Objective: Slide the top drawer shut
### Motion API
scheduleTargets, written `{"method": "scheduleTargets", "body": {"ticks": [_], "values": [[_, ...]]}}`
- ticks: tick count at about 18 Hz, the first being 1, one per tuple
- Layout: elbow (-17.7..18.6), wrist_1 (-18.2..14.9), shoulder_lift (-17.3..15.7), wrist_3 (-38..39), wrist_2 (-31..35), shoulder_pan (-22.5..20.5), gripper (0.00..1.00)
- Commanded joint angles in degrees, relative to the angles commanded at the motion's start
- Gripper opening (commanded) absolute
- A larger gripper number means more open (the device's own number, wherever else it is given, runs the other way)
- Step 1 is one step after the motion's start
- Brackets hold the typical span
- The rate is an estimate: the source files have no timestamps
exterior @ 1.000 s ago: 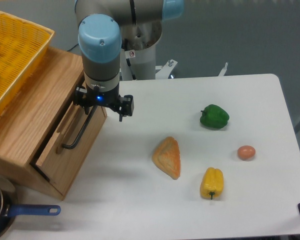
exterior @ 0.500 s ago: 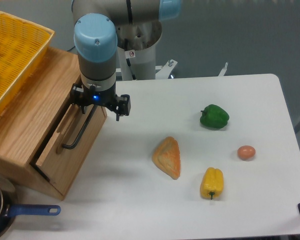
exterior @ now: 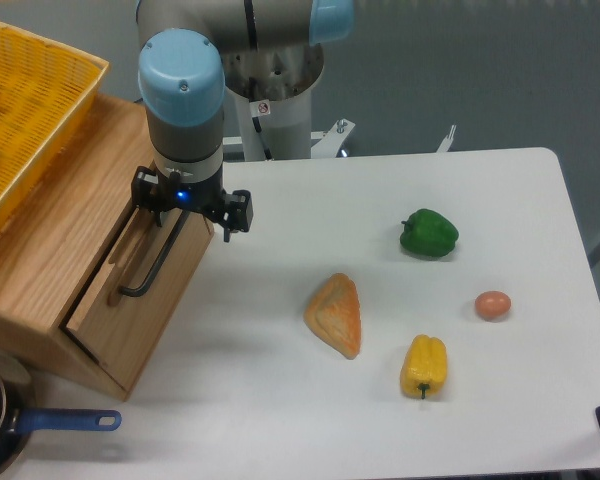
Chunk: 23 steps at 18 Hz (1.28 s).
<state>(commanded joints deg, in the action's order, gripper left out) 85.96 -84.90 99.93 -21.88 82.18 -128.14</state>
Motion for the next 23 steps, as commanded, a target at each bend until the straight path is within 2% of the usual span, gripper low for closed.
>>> {"method": "scheduleTargets", "body": {"ticks": [5, 10, 15, 19, 23], "values": [[-0.53, 0.00, -0.44, -0.44, 0.09, -3.51, 1.00], [-0.79, -0.61, -1.06, -8.59, 0.35, -9.04, 1.00], [-0.18, -1.75, -1.06, -27.56, 5.97, -15.54, 1.00], [-0.18, -1.67, -1.41, -39.08, 6.85, -21.35, 1.00], [0.35, -1.67, -1.32, -54.55, 7.38, -28.90, 1.00]]}}
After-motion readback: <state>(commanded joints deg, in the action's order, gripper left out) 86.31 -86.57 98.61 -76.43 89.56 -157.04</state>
